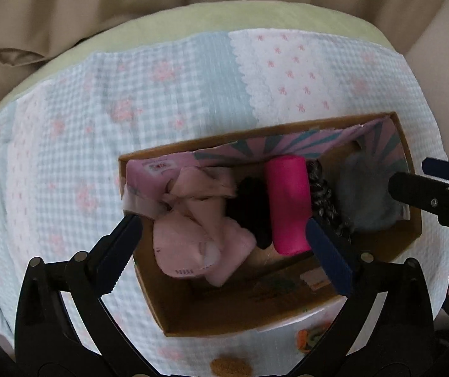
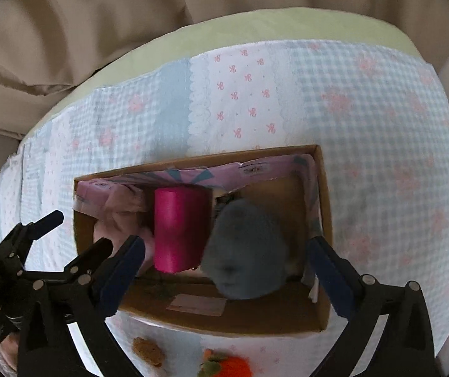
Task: Organize soft objects
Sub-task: 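Lower both items into the box and open both tools, then withdraw both tools from the box toward the slipper and pompom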
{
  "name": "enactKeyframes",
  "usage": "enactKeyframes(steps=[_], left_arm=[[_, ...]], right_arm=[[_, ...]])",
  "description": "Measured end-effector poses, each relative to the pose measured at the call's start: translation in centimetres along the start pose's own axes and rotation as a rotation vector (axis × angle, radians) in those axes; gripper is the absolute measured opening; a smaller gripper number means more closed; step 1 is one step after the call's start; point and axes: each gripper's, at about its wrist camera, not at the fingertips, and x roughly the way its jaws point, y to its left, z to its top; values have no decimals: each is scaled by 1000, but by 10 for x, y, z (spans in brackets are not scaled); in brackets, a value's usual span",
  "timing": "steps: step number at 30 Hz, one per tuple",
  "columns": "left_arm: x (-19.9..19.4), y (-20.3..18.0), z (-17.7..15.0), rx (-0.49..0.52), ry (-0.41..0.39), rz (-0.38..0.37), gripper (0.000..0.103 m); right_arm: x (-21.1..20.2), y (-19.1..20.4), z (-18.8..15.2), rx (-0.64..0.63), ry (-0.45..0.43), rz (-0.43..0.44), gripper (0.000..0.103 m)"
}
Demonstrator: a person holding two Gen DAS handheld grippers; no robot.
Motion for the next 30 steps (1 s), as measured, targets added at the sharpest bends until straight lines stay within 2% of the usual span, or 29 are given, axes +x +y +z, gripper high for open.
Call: enactKeyframes(steps=[7,15,24,28,30], left_arm=[[-9,2,-6,-4,2,5,103],[-42,4,-17,-19,-27,5,103],[-119,1,-45,-27,-127,29,103],[-158,-1,-68,-41,-180,43,103],[-180,-1,-83,-60,-209,77,103]], right_arm=[[-6,-2,-4,-8,-36,7,103],[-33,10,-10,-39,-72,-6,103],[-95,29,-34,-92,-124,-32,103],[-137,43,-60,-146,-202,-46,103],[-153,49,-73,-160,-217,-37,103]])
